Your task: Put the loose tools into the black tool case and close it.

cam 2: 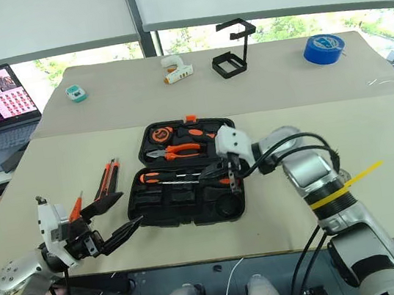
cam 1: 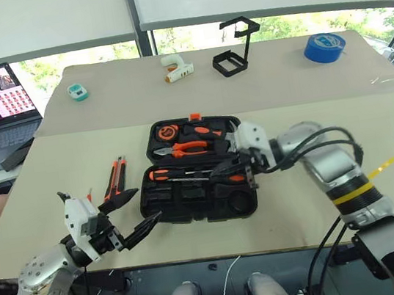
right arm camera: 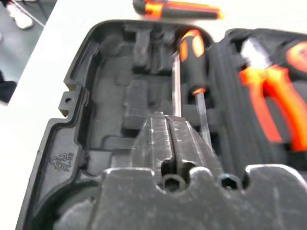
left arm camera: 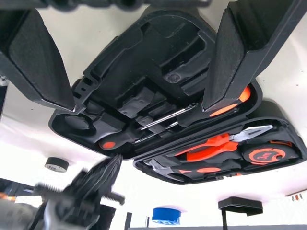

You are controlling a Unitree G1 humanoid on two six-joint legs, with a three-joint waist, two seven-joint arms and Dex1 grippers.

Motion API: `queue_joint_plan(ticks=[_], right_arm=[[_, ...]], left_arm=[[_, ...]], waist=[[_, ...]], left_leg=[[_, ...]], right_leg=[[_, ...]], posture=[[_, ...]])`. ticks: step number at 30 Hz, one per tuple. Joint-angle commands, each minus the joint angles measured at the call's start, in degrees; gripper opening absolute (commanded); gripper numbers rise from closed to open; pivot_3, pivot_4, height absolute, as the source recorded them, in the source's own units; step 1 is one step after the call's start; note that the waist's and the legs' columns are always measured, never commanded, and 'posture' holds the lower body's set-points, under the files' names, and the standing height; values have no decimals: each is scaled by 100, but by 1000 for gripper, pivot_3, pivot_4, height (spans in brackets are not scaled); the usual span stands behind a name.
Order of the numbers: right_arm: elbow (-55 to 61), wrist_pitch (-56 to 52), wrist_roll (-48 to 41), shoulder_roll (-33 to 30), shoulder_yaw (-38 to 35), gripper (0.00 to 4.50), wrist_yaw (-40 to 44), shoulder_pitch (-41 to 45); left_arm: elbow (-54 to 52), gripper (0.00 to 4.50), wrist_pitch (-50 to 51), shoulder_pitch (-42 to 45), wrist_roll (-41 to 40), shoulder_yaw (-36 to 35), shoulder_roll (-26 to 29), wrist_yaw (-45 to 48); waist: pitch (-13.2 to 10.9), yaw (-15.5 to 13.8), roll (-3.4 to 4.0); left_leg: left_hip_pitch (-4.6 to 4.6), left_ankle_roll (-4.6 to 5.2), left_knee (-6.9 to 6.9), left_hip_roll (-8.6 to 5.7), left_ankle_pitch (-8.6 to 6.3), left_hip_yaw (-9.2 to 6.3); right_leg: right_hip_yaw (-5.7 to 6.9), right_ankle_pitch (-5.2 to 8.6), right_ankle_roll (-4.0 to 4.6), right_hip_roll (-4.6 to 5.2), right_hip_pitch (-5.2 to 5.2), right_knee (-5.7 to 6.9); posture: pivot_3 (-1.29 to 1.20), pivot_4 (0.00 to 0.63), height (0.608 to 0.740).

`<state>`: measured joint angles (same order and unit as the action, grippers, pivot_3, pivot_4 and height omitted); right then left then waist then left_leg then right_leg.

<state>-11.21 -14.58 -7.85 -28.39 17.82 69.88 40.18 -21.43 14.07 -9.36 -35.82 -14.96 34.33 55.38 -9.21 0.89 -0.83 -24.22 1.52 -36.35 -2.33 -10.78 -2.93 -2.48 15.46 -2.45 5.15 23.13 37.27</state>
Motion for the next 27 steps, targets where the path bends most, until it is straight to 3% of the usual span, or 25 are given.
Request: queue_joint_plan(ticks=[1,10,16,23,27], right_arm=[[-224,316,264,150,152,50,-153,81],[-900,344,543,462,181,50,-447,135],[-947,-420,352,612,124,50,-326,176],[-320,-299,-539,735,-464,50,23,101],[-558,7,-454,758,-608,50,-198,174]], left_arm=[[37,4500,-108,89,21,-42,78,72],[79,4500,-144,97,65,-25,41,76],[44,4500,-164,33,85,1,-13,38],[-11,4500,-197,-88,85,-53,-65,10],[-8,4500,-225,-142,86,-76,-69,16]], waist=[[0,-2,0],[3,37,-5],[3,41,-6],[2,31,-7],[2,24,-7]], left_leg=[[1,0,0,1,0,0],[41,-4,1,9,1,12],[111,-6,5,22,0,13],[102,-9,5,24,-2,12],[86,-11,7,24,-3,12]], right_leg=[[1,0,0,-1,-1,0],[4,-9,13,-10,-14,24],[5,-8,19,-20,-80,22],[6,-8,21,-19,-72,19],[5,-8,20,-17,-54,18]], posture=[[0,150,740],[0,150,740],[0,150,740],[0,150,740],[0,150,740]])
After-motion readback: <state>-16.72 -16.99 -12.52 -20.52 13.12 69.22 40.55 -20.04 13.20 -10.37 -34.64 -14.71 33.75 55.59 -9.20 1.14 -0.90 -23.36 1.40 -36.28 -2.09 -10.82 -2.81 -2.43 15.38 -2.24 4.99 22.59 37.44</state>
